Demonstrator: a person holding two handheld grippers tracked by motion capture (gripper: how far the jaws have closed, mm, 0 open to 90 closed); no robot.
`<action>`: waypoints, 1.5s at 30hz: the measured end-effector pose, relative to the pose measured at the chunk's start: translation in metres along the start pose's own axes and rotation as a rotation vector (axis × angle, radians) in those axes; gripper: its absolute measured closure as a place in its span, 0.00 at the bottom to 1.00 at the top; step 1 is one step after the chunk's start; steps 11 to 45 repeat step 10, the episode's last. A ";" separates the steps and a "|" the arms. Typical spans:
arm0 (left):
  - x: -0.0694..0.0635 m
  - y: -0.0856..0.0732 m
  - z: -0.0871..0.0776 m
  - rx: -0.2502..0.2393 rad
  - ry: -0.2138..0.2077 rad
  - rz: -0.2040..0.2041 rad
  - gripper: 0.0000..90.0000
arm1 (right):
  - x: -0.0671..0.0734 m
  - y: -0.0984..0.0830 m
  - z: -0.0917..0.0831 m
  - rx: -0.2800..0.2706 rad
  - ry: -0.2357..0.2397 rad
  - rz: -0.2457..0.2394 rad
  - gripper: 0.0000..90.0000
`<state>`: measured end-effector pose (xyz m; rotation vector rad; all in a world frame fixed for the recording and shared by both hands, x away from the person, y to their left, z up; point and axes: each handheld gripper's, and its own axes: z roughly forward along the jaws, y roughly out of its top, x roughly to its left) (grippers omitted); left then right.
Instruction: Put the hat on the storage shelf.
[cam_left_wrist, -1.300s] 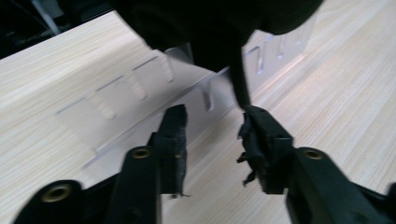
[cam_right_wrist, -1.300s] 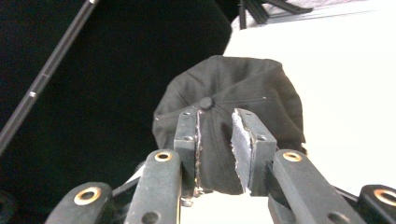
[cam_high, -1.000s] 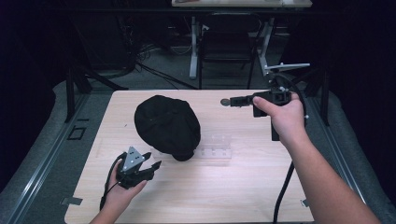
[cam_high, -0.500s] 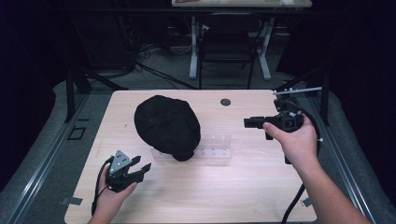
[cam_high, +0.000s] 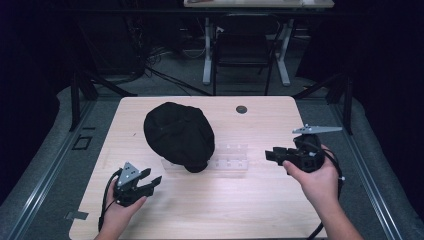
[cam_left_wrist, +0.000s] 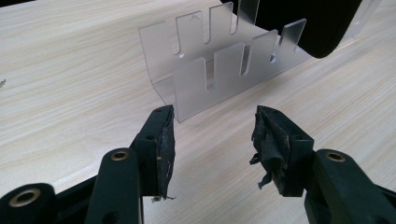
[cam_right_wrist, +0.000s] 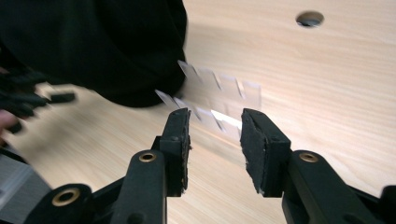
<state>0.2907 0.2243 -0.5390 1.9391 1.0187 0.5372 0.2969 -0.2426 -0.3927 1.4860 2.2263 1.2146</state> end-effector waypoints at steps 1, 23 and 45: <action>0.000 0.000 0.000 0.004 -0.002 0.003 0.54 | 0.000 -0.005 0.003 0.009 -0.015 -0.014 0.69; -0.002 -0.001 0.003 0.004 -0.019 0.004 0.54 | -0.008 -0.045 0.024 0.011 -0.064 -0.014 0.68; -0.002 -0.001 0.003 0.004 -0.019 0.004 0.54 | -0.008 -0.045 0.024 0.011 -0.064 -0.014 0.68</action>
